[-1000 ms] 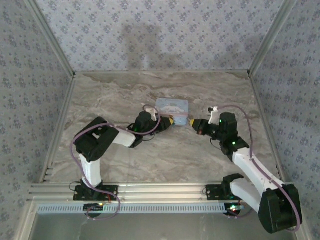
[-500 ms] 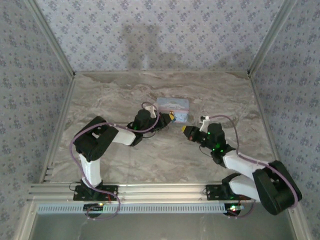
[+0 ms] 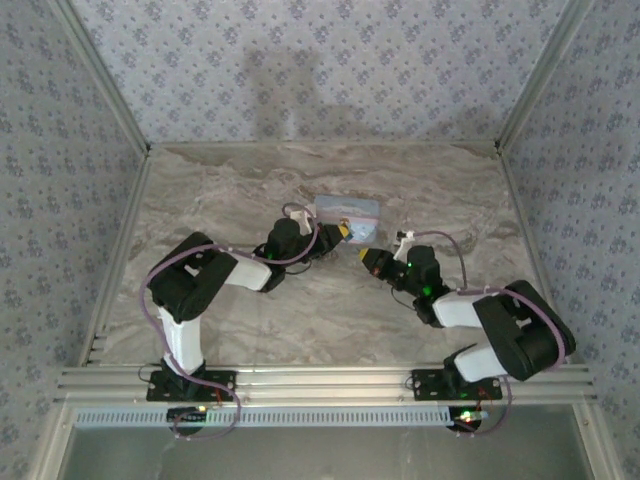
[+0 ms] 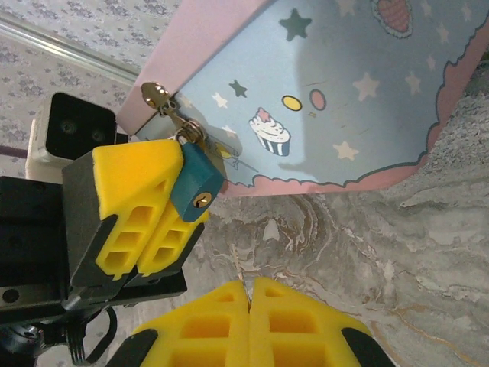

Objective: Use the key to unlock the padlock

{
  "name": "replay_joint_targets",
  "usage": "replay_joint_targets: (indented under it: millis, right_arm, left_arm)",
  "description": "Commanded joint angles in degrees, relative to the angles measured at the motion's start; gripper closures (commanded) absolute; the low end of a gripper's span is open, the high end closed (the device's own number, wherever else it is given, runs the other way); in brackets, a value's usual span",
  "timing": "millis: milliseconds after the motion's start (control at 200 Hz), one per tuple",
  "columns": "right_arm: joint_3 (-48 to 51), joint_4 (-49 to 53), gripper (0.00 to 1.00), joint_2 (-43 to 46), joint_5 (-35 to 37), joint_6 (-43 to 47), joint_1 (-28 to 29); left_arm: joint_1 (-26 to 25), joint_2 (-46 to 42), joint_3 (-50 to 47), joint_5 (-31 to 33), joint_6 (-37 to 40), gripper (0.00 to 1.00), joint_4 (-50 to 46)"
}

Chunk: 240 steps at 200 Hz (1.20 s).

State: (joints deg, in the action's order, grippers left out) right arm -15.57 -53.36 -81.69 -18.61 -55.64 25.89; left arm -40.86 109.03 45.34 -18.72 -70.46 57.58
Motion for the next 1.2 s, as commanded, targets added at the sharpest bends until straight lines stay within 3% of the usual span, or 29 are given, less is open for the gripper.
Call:
replay_joint_targets:
  millis: [0,1194]
  right_arm:
    - [-1.8,-5.6,1.00,-1.4,0.2,-1.6,0.5]
    - [-5.2,-13.7,1.00,-8.1,-0.4,-5.4,0.2]
  left_arm:
    - [0.4,0.7,0.7,-1.4,-1.1,1.00,6.2]
    - [0.3,2.2,-0.1,-2.7,-4.8,1.00,11.7]
